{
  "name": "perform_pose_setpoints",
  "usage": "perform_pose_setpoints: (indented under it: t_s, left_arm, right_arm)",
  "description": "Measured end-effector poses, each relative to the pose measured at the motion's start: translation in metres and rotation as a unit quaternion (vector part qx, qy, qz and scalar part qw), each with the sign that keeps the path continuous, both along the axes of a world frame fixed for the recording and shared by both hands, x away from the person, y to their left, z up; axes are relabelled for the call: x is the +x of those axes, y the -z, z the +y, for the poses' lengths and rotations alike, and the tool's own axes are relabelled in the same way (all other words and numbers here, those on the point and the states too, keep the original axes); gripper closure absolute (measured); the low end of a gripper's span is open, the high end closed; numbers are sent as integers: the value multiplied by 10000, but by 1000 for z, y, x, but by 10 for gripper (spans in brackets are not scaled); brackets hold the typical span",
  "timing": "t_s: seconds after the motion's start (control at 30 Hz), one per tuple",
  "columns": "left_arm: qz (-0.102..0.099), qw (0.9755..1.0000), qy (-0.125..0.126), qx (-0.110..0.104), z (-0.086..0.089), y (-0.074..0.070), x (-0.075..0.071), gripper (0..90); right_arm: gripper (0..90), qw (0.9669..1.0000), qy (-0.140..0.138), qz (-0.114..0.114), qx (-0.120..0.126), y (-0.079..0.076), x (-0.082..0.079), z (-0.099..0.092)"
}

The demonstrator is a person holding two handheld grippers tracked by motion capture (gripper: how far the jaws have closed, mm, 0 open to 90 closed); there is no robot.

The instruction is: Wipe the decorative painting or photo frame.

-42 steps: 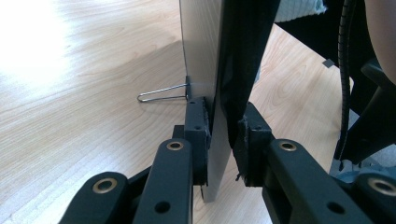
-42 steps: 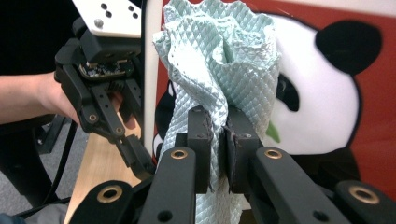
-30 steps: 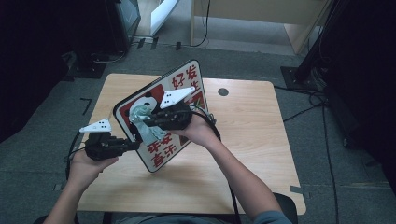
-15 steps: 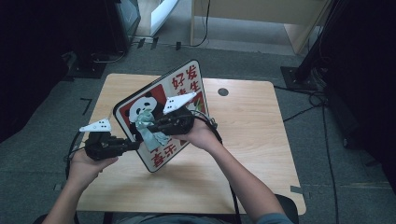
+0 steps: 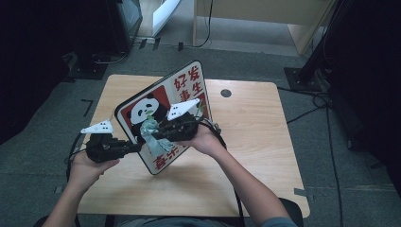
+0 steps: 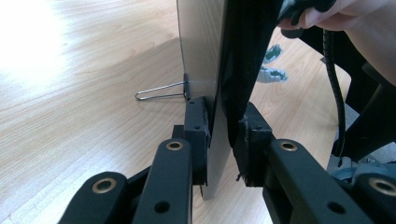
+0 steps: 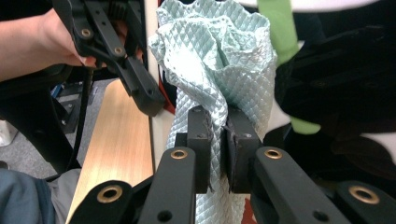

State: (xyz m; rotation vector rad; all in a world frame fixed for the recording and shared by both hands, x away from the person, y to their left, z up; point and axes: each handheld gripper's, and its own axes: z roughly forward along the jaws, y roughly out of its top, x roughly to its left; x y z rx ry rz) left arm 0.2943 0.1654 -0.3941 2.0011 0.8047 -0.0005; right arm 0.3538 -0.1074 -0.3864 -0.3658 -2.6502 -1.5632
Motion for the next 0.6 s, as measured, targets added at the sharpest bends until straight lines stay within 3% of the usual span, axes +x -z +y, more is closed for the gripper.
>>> perform_pose_setpoints:
  t_s: [0.6]
  left_arm:
    - [7, 10000, 55, 5, 1, 0, 1, 772]
  right_arm:
    - [829, 9995, -65, 196, -245, 31, -5, -4]
